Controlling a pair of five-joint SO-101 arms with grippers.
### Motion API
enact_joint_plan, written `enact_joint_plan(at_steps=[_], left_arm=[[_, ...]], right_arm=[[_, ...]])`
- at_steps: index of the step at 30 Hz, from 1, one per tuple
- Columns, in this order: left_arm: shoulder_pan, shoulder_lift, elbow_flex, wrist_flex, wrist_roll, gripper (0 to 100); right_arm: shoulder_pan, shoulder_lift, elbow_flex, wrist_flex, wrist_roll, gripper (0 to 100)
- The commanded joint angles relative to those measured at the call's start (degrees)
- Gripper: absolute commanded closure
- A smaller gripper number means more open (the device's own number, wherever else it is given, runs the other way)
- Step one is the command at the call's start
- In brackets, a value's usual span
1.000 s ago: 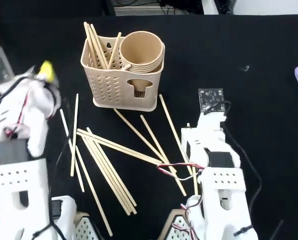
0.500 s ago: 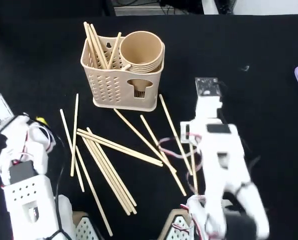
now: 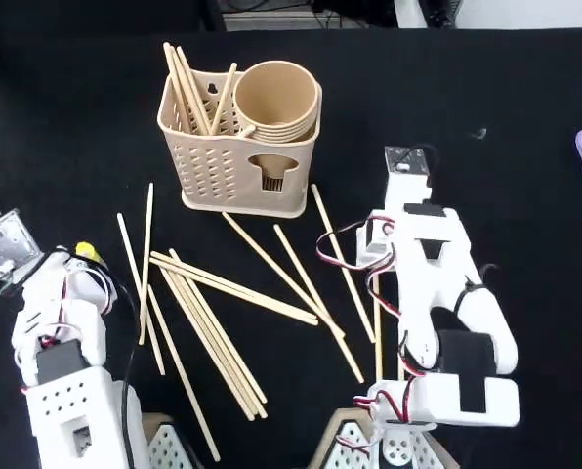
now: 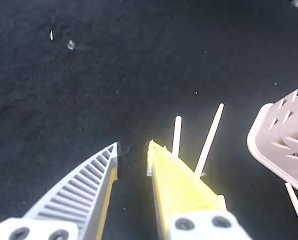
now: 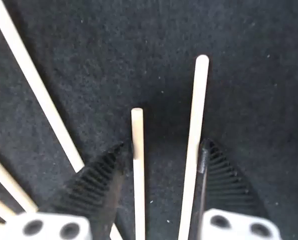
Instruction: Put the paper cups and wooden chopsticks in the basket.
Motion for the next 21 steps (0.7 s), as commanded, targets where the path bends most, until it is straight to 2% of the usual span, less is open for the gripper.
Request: enact_joint_plan(at_steps=[1,5,8,12,17,21], left_arm=[[-0.40,-4.66,0.92,-0.70,0.09,89],[-0.40,-8.09,2.59,-0.62,0.09,89],[-0.40,-10.02,3.56,-0.44,0.09,89],[-0.40,-12.31,3.12,3.34,-0.09,89],[-0.48,-15.65,3.47,5.54,-0.26,89],[-0.40,-17.41,3.82,5.89,-0.18,89]], right_arm=[[0.35,0.22,-2.24,0.18,-0.44,77.5],[-2.02,1.89,-2.33,0.44,-0.35,77.5],[-1.14,3.74,-4.44,2.11,-0.35,77.5],[-1.05,7.69,-8.04,5.10,-0.35,78.6],[-1.23,11.65,-12.00,7.21,-0.35,97.2],[-0.88,11.82,-12.44,7.30,-0.35,97.5]])
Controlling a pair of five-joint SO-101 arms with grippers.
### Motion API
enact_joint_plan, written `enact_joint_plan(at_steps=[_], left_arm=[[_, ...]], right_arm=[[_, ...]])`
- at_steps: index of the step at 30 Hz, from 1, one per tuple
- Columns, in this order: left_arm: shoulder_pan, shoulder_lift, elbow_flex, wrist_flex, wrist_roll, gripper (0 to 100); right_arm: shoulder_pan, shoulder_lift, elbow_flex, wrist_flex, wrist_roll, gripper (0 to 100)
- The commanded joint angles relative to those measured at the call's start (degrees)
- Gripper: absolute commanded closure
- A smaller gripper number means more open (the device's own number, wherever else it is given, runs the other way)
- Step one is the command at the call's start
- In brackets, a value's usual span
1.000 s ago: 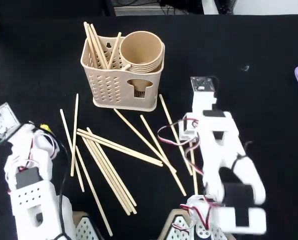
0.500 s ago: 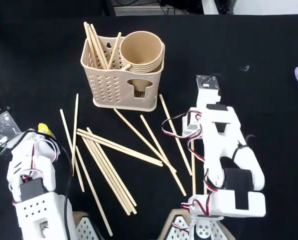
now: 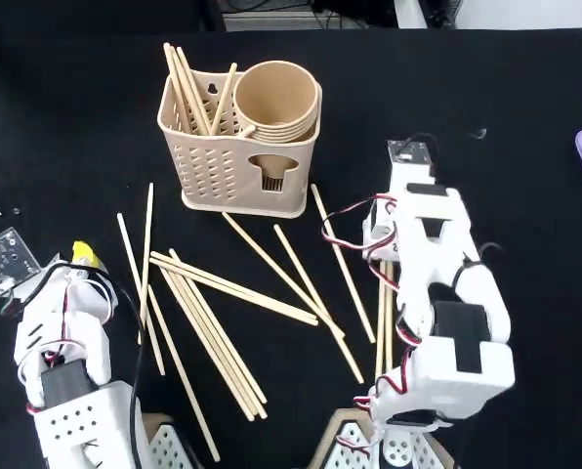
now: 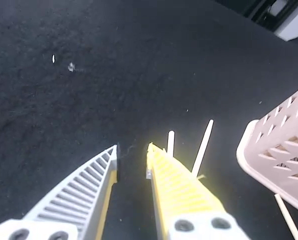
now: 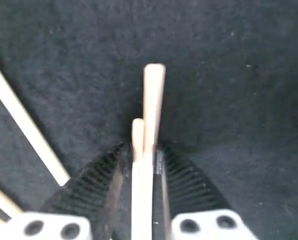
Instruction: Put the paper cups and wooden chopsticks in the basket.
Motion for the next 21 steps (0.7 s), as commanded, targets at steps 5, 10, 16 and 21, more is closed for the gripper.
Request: enact_joint_plan(at_steps=[5,10,16,21], left_arm=[[-0.40,-1.93,-0.31,0.26,-0.18,89],[-0.40,-1.85,-0.13,0.26,-0.18,89],[-0.31,-2.29,0.75,0.18,-0.26,89],[-0.31,-2.29,0.84,0.18,-0.26,89]], right_arm=[[-0.44,1.19,-2.07,-0.18,-0.09,98.7],[1.85,1.54,-10.95,1.76,2.73,98.8],[1.58,1.71,-18.33,3.52,2.99,98.8],[1.85,1.54,-20.88,3.52,2.99,98.8]])
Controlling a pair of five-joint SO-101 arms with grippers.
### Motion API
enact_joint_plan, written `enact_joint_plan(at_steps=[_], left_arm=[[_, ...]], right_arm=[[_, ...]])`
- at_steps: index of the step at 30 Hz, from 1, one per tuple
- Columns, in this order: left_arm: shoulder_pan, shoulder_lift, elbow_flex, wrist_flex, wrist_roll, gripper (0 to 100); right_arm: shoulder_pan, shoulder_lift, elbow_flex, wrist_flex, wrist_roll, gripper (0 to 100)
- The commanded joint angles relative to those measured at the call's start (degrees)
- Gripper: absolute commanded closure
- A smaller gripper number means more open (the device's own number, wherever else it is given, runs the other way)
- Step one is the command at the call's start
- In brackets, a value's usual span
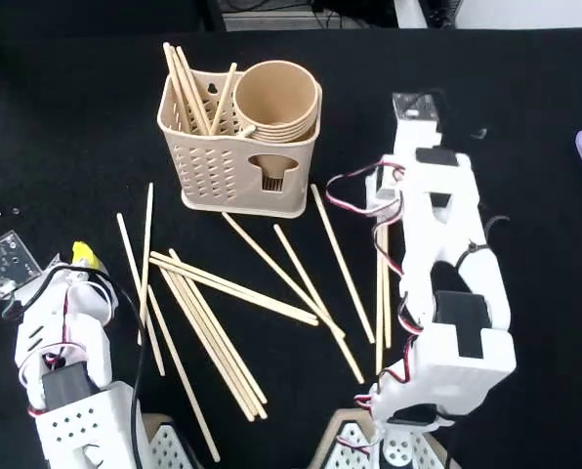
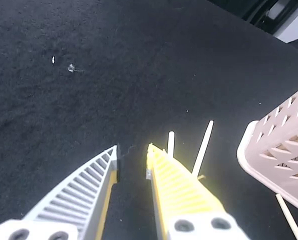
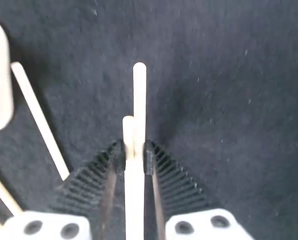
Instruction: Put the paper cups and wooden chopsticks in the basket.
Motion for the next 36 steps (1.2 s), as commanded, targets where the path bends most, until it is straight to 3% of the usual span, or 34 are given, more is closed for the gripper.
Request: enact_joint_plan(at_steps=[1,9,15,21,26,36], left_arm=[[-0.31,-0.53,-0.57,0.09,-0.35,89],[-0.31,-0.53,-0.57,-0.09,-0.35,89],[-0.31,-0.53,-0.57,0.00,-0.35,89],[-0.31,-0.53,-0.57,-0.18,-0.35,89],[-0.31,-0.53,-0.57,-0.26,-0.35,89],[-0.31,-0.53,-0.57,-0.09,-0.35,89]], right_arm=[[0.35,-0.75,-3.65,0.53,0.53,98.8],[-0.35,3.91,-1.19,0.44,0.44,96.9],[-0.53,3.12,-3.91,4.13,3.16,77.9],[-3.87,-5.41,1.54,6.42,5.36,79.5],[-8.53,-12.79,13.41,0.26,5.63,80.5],[-4.22,-5.76,15.60,-6.51,11.43,80.7]])
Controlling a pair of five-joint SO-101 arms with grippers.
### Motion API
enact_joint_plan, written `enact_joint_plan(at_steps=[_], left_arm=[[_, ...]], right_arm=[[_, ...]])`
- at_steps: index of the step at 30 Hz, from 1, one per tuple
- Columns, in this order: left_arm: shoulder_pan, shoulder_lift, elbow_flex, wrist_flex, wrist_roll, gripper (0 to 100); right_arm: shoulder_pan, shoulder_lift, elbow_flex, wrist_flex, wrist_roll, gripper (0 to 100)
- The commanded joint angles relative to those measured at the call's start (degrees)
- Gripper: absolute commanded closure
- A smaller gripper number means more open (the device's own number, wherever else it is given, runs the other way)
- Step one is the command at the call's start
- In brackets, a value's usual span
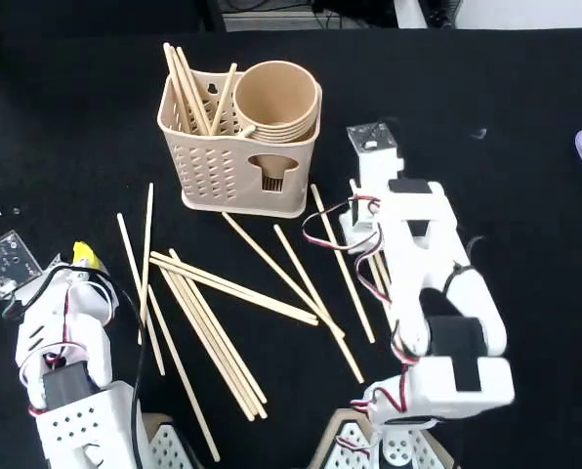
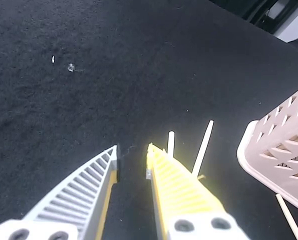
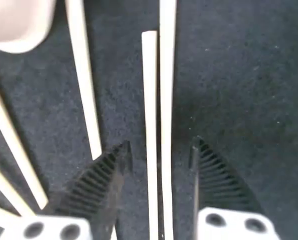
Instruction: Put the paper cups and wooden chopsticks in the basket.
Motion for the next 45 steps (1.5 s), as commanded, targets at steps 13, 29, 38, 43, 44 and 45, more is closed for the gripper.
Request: enact_joint_plan(at_steps=[13,29,38,43,44,45], left_arm=[[-0.31,-0.53,-0.57,-0.09,-0.35,89],[-0.31,-0.53,-0.48,0.00,-0.35,89],[-0.31,-0.53,0.40,-0.26,-0.35,89],[-0.31,-0.53,0.40,0.00,-0.35,89],[-0.31,-0.53,0.40,0.00,-0.35,89],[-0.31,-0.53,0.40,0.09,-0.35,89]], right_arm=[[1.05,12.35,-10.15,2.55,3.87,99.1],[6.68,-6.99,0.13,-3.78,0.97,98.8],[6.68,-8.31,1.45,-4.40,1.05,98.8],[6.68,-8.22,1.54,-4.66,0.97,98.8],[6.68,-8.22,1.63,-4.48,0.97,98.8],[6.68,-8.22,1.71,-4.40,0.97,98.8]])
